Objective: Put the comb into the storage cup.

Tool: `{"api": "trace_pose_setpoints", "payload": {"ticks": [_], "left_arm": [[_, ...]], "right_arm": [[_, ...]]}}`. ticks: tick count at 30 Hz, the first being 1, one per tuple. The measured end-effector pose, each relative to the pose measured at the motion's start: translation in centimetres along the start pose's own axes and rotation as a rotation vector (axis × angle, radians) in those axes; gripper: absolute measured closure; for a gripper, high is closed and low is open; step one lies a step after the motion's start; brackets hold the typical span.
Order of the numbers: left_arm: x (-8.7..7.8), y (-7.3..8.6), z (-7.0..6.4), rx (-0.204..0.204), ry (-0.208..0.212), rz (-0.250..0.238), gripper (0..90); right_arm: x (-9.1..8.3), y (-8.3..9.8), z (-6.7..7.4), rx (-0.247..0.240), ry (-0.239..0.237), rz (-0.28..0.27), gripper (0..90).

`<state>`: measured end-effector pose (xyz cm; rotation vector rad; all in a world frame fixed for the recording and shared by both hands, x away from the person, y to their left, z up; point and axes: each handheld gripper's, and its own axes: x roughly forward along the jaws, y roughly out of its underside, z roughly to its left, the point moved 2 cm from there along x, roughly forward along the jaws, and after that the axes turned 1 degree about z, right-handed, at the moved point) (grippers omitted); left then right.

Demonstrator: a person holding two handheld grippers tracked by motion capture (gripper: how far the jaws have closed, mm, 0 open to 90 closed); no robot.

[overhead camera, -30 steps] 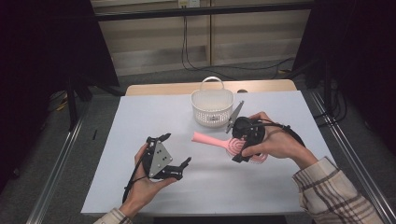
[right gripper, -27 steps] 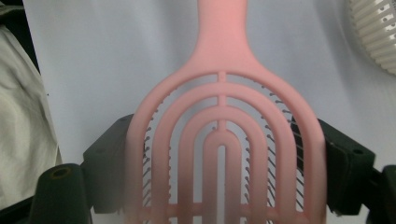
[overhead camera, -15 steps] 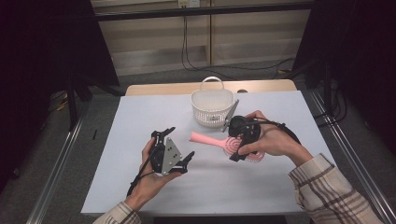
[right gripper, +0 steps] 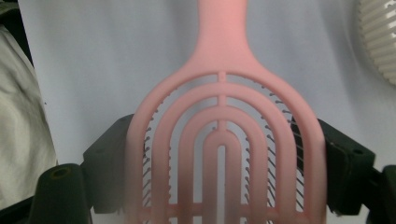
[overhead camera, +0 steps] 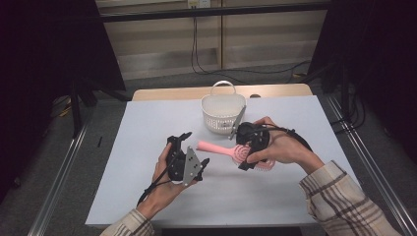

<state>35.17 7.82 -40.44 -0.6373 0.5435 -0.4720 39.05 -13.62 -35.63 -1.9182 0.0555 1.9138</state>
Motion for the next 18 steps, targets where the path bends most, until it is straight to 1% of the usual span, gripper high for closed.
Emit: {"api": "trace_pose_setpoints", "payload": {"ticks": [1,3,5,7,8,11,12,13,14,16,18], "left_arm": [[0.0,0.0,-0.1,0.005,-0.003,0.002,5.2],[0.1,-0.1,-0.2,0.032,-0.013,0.007,5.5],[0.2,-0.1,-0.4,0.063,-0.021,0.01,5.8],[0.3,-0.2,-0.5,0.105,-0.036,0.015,7.8],[0.3,-0.3,-0.6,0.112,-0.041,0.018,8.4],[0.5,-0.6,-0.8,0.155,-0.042,0.02,9.0],[0.5,-0.7,-0.9,0.162,-0.041,0.021,9.5],[0.5,-0.7,-1.0,0.172,-0.045,0.021,10.1],[0.5,-0.8,-1.1,0.178,-0.05,0.026,10.6],[0.6,-1.0,-1.2,0.204,-0.061,0.026,11.5],[0.6,-1.1,-1.4,0.244,-0.077,0.032,12.5]], "right_arm": [[0.1,-0.1,0.1,-0.001,0.0,-0.002,19.7],[0.2,-0.3,0.1,0.0,-0.003,0.002,19.7],[0.3,-0.4,0.1,-0.007,-0.004,-0.001,19.7],[0.4,-0.6,0.1,-0.006,-0.007,0.003,19.7],[0.5,-0.7,0.1,-0.011,-0.012,0.008,19.7],[0.8,-1.1,0.2,-0.017,-0.015,0.012,19.6],[0.9,-1.2,0.3,-0.016,-0.015,0.012,19.6],[0.9,-1.3,0.3,-0.024,-0.016,0.014,19.7],[1.0,-1.4,0.3,-0.022,-0.019,0.014,19.6],[1.1,-1.6,0.3,-0.018,-0.02,0.012,19.7],[1.1,-1.8,0.3,-0.018,-0.02,0.013,19.7]]}}
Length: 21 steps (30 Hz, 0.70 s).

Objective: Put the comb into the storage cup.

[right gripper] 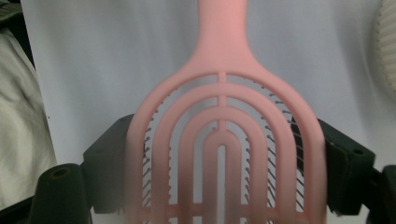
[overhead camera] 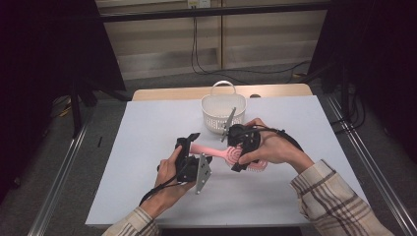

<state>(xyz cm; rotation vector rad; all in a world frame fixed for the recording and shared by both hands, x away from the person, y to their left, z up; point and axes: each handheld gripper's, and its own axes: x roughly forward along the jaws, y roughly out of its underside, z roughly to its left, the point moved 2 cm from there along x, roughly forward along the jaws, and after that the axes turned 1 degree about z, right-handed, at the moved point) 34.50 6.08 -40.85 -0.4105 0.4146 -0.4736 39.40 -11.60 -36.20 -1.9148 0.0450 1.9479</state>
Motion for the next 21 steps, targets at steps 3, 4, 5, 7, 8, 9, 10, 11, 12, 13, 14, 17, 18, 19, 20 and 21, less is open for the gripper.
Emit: {"api": "trace_pose_setpoints", "payload": {"ticks": [3,4,5,7,8,9,10,11,12,13,14,17,18,19,20,21], "left_arm": [[0.2,-0.3,-0.2,0.024,-0.004,0.013,15.1],[0.2,-0.4,-0.3,0.045,-0.015,0.018,15.2],[0.2,-0.5,-0.5,0.064,-0.024,0.025,15.5],[0.3,-0.6,-0.5,0.073,-0.031,0.023,17.6],[0.4,-0.7,-0.6,0.079,-0.033,0.022,18.2],[0.4,-0.7,-0.8,0.083,-0.029,0.025,18.6],[0.5,-0.8,-0.9,0.094,-0.039,0.025,19.5],[0.5,-0.8,-1.1,0.111,-0.052,0.033,19.9],[0.5,-0.9,-1.3,0.137,-0.045,0.038,20.7],[0.5,-0.9,-1.4,0.142,-0.048,0.033,22.2],[0.5,-1.0,-1.5,0.164,-0.056,0.042,23.3],[0.5,-1.1,-1.6,0.188,-0.057,0.054,25.2],[0.5,-1.1,-1.6,0.186,-0.06,0.057,27.0],[0.6,-1.1,-1.7,0.192,-0.053,0.06,27.8],[0.6,-1.2,-1.7,0.201,-0.065,0.059,29.3],[0.5,-1.2,-1.8,0.221,-0.07,0.068,31.7]], "right_arm": [[0.0,-0.2,0.0,0.009,0.002,-0.001,19.7],[0.0,-0.3,0.0,0.009,0.003,-0.001,19.7],[0.0,-0.4,0.0,0.008,0.0,0.001,19.7],[0.1,-0.5,0.1,0.004,0.002,0.002,19.7],[0.1,-0.6,0.2,0.002,0.004,0.002,19.6],[0.1,-0.7,0.2,0.002,0.002,0.002,19.7],[0.1,-0.8,0.2,0.004,0.0,0.003,19.6],[0.2,-0.9,0.3,0.006,-0.002,0.004,19.6],[0.2,-1.0,0.3,0.008,-0.001,0.004,19.6],[0.2,-1.1,0.3,0.008,-0.002,0.004,19.7],[0.2,-1.2,0.3,0.009,-0.004,0.007,19.6],[0.2,-1.4,0.4,0.007,0.001,0.005,19.6],[0.2,-1.5,0.4,0.009,0.0,0.005,19.7],[0.2,-1.5,0.4,0.009,-0.001,0.003,19.7],[0.3,-1.5,0.4,0.004,-0.004,0.006,19.6],[0.3,-1.5,0.4,0.005,-0.004,0.009,19.7]]}}
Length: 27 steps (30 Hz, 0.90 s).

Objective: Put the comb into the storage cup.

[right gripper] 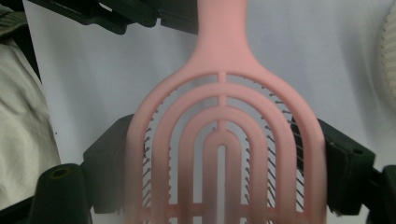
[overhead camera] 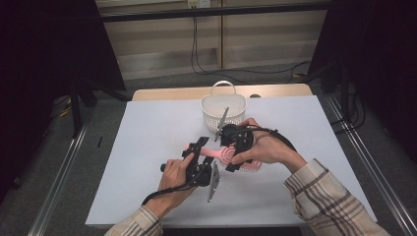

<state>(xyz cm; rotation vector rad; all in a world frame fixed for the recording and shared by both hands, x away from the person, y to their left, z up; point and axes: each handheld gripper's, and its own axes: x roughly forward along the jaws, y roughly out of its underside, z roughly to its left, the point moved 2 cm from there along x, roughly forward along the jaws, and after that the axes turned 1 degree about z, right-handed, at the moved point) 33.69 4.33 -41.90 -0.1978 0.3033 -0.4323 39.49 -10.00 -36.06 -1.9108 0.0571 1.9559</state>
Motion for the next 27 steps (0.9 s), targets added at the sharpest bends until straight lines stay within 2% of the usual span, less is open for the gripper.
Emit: {"api": "trace_pose_setpoints", "payload": {"ticks": [3,6,8,9,10,12,13,18,27], "left_arm": [[0.0,-0.2,-0.2,0.02,-0.005,0.005,35.7],[0.1,-0.4,-0.6,0.072,-0.005,0.014,39.5],[0.1,-0.5,-0.7,0.071,-0.008,0.017,39.7],[0.1,-0.6,-0.7,0.087,-0.003,0.025,40.7],[0.0,-0.6,-0.8,0.096,-0.024,0.03,42.7],[0.1,-0.7,-1.0,0.096,-0.003,0.026,43.9],[0.0,-0.8,-1.1,0.104,-0.017,0.032,44.6],[0.0,-1.2,-1.3,0.149,-0.002,0.044,52.5],[0.1,-1.4,-1.7,0.149,0.006,0.062,64.1]], "right_arm": [[0.2,-0.1,0.0,0.006,-0.002,-0.003,19.6],[0.3,-0.3,0.0,0.005,-0.006,-0.005,19.6],[0.3,-0.4,0.0,-0.001,-0.007,-0.006,19.6],[0.4,-0.4,0.0,-0.001,-0.009,-0.004,19.6],[0.4,-0.5,0.1,0.002,-0.009,-0.004,19.6],[0.4,-0.6,0.1,0.001,-0.011,-0.003,19.6],[0.4,-0.6,0.1,-0.004,-0.01,-0.004,19.7],[0.5,-0.8,0.1,-0.002,-0.015,-0.004,19.6],[0.8,-1.1,0.0,0.004,-0.025,-0.009,19.6]]}}
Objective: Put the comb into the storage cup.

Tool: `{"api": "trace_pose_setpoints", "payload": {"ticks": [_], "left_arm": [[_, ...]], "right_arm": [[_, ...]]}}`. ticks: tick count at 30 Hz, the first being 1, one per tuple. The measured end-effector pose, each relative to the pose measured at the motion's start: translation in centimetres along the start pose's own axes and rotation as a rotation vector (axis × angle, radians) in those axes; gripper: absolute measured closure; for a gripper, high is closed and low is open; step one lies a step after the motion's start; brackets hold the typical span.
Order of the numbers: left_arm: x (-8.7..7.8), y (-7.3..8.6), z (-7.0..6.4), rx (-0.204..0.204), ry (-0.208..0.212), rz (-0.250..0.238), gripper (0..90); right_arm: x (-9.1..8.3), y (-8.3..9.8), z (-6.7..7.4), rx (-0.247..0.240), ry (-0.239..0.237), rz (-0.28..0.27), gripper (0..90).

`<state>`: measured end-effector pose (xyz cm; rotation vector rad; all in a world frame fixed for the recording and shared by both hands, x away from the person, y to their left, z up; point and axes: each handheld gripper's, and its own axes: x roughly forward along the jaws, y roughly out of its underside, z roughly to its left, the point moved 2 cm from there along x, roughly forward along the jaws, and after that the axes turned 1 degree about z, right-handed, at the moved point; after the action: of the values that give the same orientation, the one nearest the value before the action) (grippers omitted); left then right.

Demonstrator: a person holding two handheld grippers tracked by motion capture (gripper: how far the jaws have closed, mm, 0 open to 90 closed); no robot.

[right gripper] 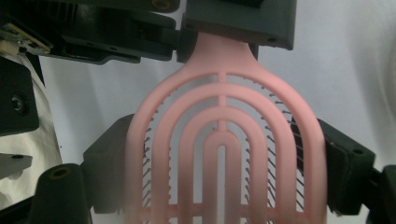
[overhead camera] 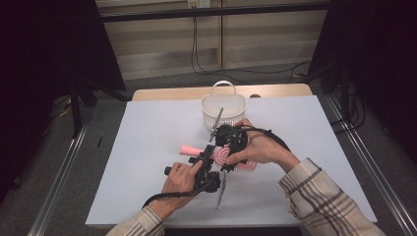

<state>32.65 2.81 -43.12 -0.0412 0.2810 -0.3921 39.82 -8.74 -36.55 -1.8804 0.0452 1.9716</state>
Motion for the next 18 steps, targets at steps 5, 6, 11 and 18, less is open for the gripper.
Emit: {"api": "trace_pose_setpoints", "payload": {"ticks": [5,6,11,18], "left_arm": [[0.02,0.0,0.05,-0.009,-0.011,0.013,67.6],[0.01,-0.02,0.1,-0.005,-0.01,0.014,68.2],[-0.01,-0.08,-0.07,0.001,-0.017,0.026,73.8],[-0.04,-0.33,-0.21,0.02,-0.03,0.041,76.9]], "right_arm": [[-0.02,-0.11,0.03,0.006,-0.002,0.003,19.6],[0.0,-0.14,0.02,0.004,-0.002,0.002,19.6],[0.04,-0.26,-0.1,0.018,-0.011,-0.007,19.6],[-0.08,-0.25,-0.12,0.035,-0.013,-0.009,19.6]]}}
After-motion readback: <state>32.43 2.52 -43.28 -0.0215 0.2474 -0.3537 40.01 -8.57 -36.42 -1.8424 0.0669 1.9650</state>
